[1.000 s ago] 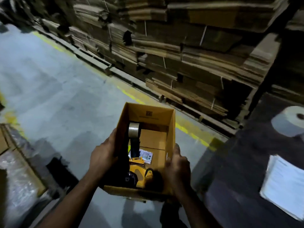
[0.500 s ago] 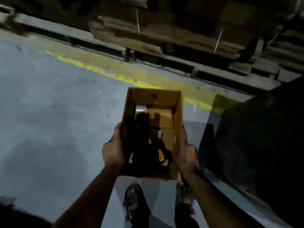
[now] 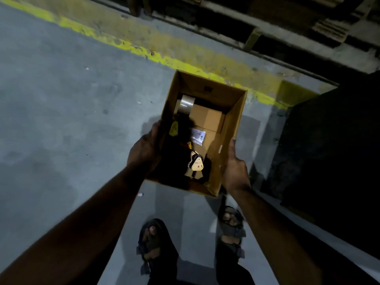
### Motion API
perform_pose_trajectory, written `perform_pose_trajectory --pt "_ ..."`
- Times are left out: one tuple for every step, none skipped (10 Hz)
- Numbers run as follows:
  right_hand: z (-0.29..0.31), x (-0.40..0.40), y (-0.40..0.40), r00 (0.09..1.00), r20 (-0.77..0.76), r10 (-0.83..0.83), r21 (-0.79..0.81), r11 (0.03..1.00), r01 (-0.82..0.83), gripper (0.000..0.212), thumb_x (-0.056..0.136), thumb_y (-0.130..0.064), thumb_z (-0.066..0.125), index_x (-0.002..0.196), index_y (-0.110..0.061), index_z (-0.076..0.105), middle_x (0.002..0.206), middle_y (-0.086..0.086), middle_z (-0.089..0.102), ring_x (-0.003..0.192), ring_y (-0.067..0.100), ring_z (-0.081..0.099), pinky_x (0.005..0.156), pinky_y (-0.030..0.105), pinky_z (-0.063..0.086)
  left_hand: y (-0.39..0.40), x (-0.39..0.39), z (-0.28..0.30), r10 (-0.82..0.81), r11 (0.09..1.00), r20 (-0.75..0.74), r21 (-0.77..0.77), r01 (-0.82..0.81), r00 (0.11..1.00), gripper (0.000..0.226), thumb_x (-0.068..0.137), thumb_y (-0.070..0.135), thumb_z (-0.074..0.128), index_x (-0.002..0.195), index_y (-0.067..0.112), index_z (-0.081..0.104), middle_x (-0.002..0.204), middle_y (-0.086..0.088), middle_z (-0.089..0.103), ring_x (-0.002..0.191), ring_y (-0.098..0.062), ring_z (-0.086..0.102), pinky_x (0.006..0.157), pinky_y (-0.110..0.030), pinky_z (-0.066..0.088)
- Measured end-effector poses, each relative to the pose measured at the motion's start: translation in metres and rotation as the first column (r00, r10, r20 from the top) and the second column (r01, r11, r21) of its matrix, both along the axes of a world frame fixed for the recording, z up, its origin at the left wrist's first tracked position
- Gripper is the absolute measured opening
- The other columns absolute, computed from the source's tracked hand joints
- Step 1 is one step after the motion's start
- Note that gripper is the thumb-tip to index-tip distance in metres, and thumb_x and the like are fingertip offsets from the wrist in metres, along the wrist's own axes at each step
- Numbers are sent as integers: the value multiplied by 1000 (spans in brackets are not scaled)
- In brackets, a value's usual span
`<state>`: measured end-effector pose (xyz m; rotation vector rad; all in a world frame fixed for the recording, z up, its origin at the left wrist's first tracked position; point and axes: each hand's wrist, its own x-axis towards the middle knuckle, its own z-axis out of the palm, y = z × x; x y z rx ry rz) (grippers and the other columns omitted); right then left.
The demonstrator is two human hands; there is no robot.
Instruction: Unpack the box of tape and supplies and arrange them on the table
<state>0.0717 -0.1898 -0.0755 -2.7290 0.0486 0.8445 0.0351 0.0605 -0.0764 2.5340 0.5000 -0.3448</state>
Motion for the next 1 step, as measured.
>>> perform_pose_trajectory --pt "34 0 -5 1000 -3 26 42 999 -26 90 92 -13 58 154 -27 -6 140 17 52 112 35 61 94 41 52 6 -9 51 -108 994 -115 15 110 987 74 90 13 51 155 14 16 155 -16 35 135 -37 41 101 -47 44"
